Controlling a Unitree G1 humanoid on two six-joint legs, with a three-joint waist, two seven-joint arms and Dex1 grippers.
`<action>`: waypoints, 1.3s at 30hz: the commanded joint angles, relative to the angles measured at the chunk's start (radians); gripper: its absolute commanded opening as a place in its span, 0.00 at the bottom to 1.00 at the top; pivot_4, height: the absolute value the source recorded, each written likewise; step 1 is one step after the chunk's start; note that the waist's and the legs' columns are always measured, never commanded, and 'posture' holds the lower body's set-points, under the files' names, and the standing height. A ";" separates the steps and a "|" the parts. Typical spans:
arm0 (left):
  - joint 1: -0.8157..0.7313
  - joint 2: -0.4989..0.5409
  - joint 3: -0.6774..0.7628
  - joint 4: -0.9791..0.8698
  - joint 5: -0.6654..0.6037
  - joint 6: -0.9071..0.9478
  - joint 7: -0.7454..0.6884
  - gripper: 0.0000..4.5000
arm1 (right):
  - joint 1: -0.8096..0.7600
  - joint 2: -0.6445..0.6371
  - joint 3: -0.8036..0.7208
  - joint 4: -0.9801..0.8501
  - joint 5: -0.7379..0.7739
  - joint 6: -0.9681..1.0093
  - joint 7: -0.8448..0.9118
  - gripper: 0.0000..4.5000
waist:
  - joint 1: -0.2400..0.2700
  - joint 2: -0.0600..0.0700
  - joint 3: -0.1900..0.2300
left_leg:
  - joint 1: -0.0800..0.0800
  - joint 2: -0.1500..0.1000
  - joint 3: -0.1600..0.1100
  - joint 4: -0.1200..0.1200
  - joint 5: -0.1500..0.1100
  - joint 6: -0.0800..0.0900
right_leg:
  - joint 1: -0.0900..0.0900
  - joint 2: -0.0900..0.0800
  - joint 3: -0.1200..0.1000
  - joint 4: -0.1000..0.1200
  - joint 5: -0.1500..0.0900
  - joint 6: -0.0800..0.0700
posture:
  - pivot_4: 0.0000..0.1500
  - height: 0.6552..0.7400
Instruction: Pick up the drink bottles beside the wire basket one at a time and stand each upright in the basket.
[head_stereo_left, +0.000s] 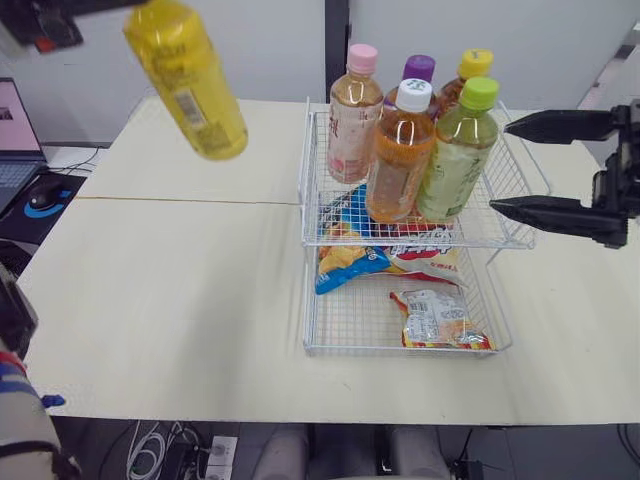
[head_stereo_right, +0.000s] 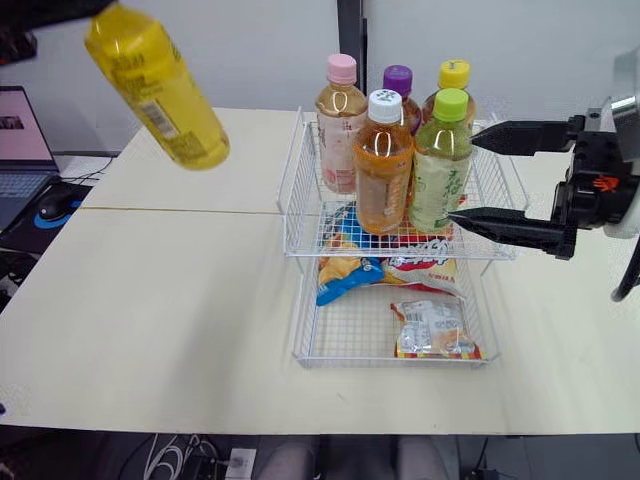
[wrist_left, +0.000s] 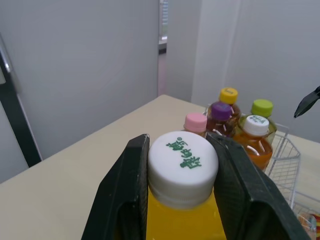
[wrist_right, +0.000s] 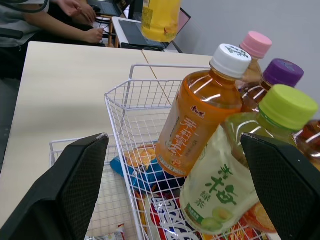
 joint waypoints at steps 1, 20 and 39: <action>-0.133 -0.044 -0.046 0.065 0.022 0.007 -0.077 0.30 | 0.007 -0.026 -0.065 -0.018 0.025 -0.008 0.014 1.00 | 0.000 0.000 0.000 | 0.000 0.000 0.000 0.000 0.000 0.000 | 0.000 0.000 0.000 0.000 0.000 0.000 | 1.00 1.00; -0.171 -0.344 -0.190 0.143 0.183 -0.162 -0.271 0.30 | 0.049 -0.047 -0.098 -0.044 0.050 0.019 -0.037 1.00 | -0.005 0.001 0.001 | 0.000 0.000 -0.001 0.000 0.000 0.000 | -0.001 -0.001 0.002 0.000 0.000 0.000 | 1.00 1.00; 0.005 -0.399 -0.164 0.021 0.192 -0.222 -0.238 0.38 | 0.066 -0.041 -0.109 -0.023 0.026 -0.007 -0.051 1.00 | -0.002 0.001 0.001 | -0.001 0.000 -0.003 0.001 0.000 0.000 | -0.001 -0.001 0.001 0.001 0.000 0.000 | 1.00 1.00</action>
